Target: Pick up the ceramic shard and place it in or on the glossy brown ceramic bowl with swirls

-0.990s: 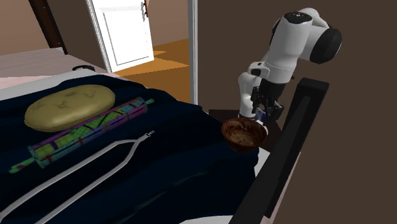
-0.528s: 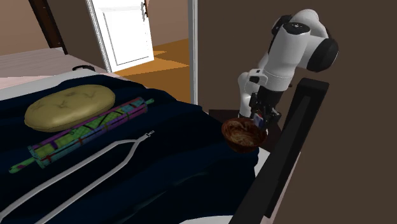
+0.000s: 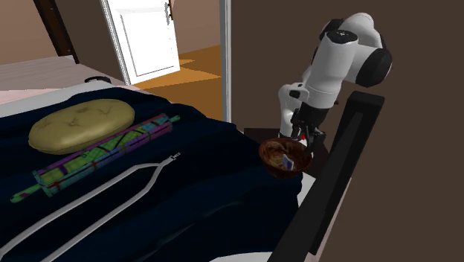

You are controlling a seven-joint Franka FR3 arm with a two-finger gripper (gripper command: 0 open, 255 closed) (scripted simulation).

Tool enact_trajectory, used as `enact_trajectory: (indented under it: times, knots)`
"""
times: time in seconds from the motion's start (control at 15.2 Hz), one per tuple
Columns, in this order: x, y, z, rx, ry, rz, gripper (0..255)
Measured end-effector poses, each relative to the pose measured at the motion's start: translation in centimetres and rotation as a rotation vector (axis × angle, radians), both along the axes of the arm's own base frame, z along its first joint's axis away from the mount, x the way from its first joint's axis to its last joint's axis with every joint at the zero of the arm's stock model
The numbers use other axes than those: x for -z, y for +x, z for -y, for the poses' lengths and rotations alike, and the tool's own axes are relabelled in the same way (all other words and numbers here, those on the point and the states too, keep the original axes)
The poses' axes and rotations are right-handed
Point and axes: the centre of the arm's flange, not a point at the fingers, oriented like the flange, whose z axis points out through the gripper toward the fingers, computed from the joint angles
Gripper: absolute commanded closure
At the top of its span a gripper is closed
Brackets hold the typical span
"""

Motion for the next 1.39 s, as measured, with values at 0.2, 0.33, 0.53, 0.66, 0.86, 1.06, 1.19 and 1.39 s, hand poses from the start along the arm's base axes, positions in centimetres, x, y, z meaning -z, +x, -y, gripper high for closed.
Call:
enact_trajectory:
  times: [0.2,0.33,0.53,0.66,0.86,1.06,1.19,1.39]
  knots:
    - [2.3,1.8,2.2,0.049,0.043,-0.017,0]
    - [3.8,2.0,2.8,0.064,0.056,-0.022,0]
    - [4.4,2.2,2.7,0.079,0.102,-0.042,0]
    - [5.0,2.0,2.6,0.109,0.154,-0.091,0]
    - [5.8,1.8,2.1,0.144,0.220,-0.165,0]
    - [5.9,1.4,2.3,0.144,0.235,-0.176,0]
    - [5.8,1.6,2.2,0.129,0.239,-0.157,255]
    - [5.7,0.9,-0.1,0.148,0.291,-0.191,255]
